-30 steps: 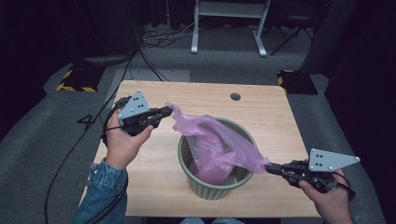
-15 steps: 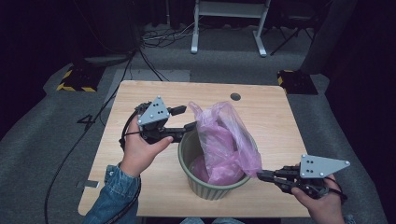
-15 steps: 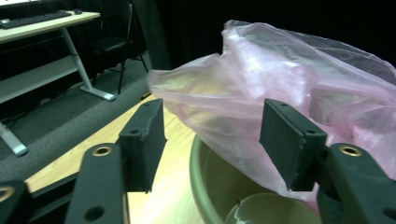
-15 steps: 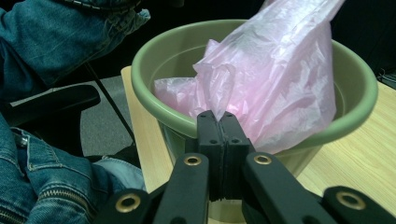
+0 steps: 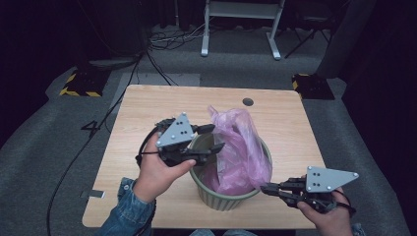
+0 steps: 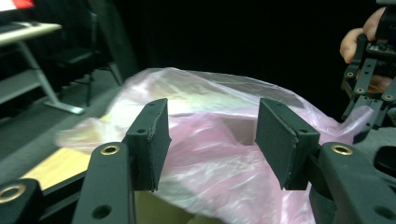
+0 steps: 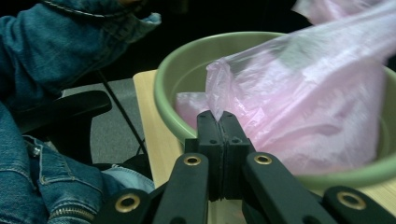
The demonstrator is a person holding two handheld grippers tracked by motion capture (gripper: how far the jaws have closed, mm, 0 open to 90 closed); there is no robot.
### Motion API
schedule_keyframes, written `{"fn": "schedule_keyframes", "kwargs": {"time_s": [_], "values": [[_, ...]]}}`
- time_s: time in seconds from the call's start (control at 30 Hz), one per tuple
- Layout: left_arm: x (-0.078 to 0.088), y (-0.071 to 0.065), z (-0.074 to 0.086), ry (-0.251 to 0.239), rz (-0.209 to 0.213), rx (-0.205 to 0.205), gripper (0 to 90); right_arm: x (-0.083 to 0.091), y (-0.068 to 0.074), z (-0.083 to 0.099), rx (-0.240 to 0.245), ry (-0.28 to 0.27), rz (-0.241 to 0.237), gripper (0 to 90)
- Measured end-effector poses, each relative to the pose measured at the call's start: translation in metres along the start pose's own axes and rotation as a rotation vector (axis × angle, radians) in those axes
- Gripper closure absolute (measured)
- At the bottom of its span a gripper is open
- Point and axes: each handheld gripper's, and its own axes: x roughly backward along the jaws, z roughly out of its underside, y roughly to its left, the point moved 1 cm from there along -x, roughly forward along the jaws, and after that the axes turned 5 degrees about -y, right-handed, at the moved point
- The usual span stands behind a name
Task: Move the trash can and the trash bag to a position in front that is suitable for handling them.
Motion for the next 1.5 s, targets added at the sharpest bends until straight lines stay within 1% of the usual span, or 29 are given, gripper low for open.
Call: {"fn": "schedule_keyframes", "kwargs": {"time_s": [0.1, 0.2, 0.27, 0.37, 0.43, 0.53, 0.6, 0.7, 0.8, 0.87, 1.0, 1.1, 1.17, 1.2, 1.27, 1.3, 1.33, 1.37, 1.4, 1.43, 1.5], "values": [[-0.016, -0.001, 0.004, 0.004, 0.038, 0.015, 43.7, -0.006, 0.004, -0.003, 0.019, 0.008, -0.022, 89.4], [-0.028, -0.003, 0.007, 0.005, 0.074, 0.042, 43.1, -0.013, 0.009, -0.005, 0.035, 0.013, -0.047, 89.4], [-0.035, -0.005, 0.007, 0.011, 0.093, 0.044, 42.5, -0.019, 0.012, -0.006, 0.045, 0.020, -0.069, 89.3], [-0.040, -0.006, 0.005, 0.026, 0.091, 0.046, 41.7, -0.028, 0.018, -0.007, 0.062, 0.032, -0.099, 89.2], [-0.042, -0.006, 0.004, 0.013, 0.102, 0.058, 41.7, -0.033, 0.021, -0.008, 0.070, 0.038, -0.113, 89.2], [-0.044, -0.007, 0.004, 0.008, 0.117, 0.071, 41.7, -0.040, 0.024, -0.009, 0.076, 0.042, -0.130, 89.2], [-0.045, -0.007, 0.004, 0.007, 0.120, 0.075, 41.7, -0.043, 0.025, -0.009, 0.079, 0.047, -0.136, 89.2], [-0.045, -0.007, 0.003, -0.012, 0.142, 0.098, 41.6, -0.045, 0.026, -0.010, 0.083, 0.052, -0.136, 89.1], [-0.043, -0.007, -0.001, -0.031, 0.152, 0.103, 41.0, -0.045, 0.025, -0.011, 0.083, 0.050, -0.134, 89.1], [-0.044, -0.009, -0.004, -0.030, 0.156, 0.094, 40.7, -0.045, 0.024, -0.011, 0.081, 0.048, -0.133, 89.0], [-0.047, -0.017, -0.010, -0.034, 0.189, 0.077, 39.7, -0.043, 0.024, -0.012, 0.085, 0.043, -0.122, 88.5], [-0.053, -0.022, -0.009, 0.002, 0.194, 0.061, 40.6, -0.042, 0.024, -0.012, 0.084, 0.038, -0.120, 88.5], [-0.056, -0.022, -0.005, 0.024, 0.191, 0.059, 48.4, -0.042, 0.024, -0.012, 0.083, 0.036, -0.122, 88.5], [-0.058, -0.021, -0.003, 0.033, 0.197, 0.062, 52.6, -0.042, 0.025, -0.012, 0.083, 0.034, -0.124, 88.5], [-0.059, -0.020, 0.000, 0.052, 0.221, 0.071, 69.5, -0.041, 0.026, -0.012, 0.085, 0.030, -0.131, 88.5], [-0.059, -0.020, 0.002, 0.056, 0.237, 0.078, 73.8, -0.041, 0.027, -0.012, 0.087, 0.028, -0.130, 88.5], [-0.059, -0.020, 0.003, 0.058, 0.255, 0.083, 80.4, -0.040, 0.027, -0.012, 0.089, 0.023, -0.130, 88.4], [-0.058, -0.022, 0.003, 0.048, 0.267, 0.071, 85.3, -0.040, 0.026, -0.012, 0.089, 0.019, -0.130, 87.8], [-0.057, -0.023, 0.002, 0.051, 0.270, 0.066, 89.6, -0.039, 0.025, -0.012, 0.084, 0.017, -0.127, 86.8], [-0.057, -0.024, 0.002, 0.055, 0.268, 0.060, 90.0, -0.038, 0.024, -0.012, 0.081, 0.015, -0.124, 85.1], [-0.055, -0.026, 0.001, 0.061, 0.263, 0.029, 90.0, -0.035, 0.022, -0.013, 0.075, 0.005, -0.118, 81.3]]}}
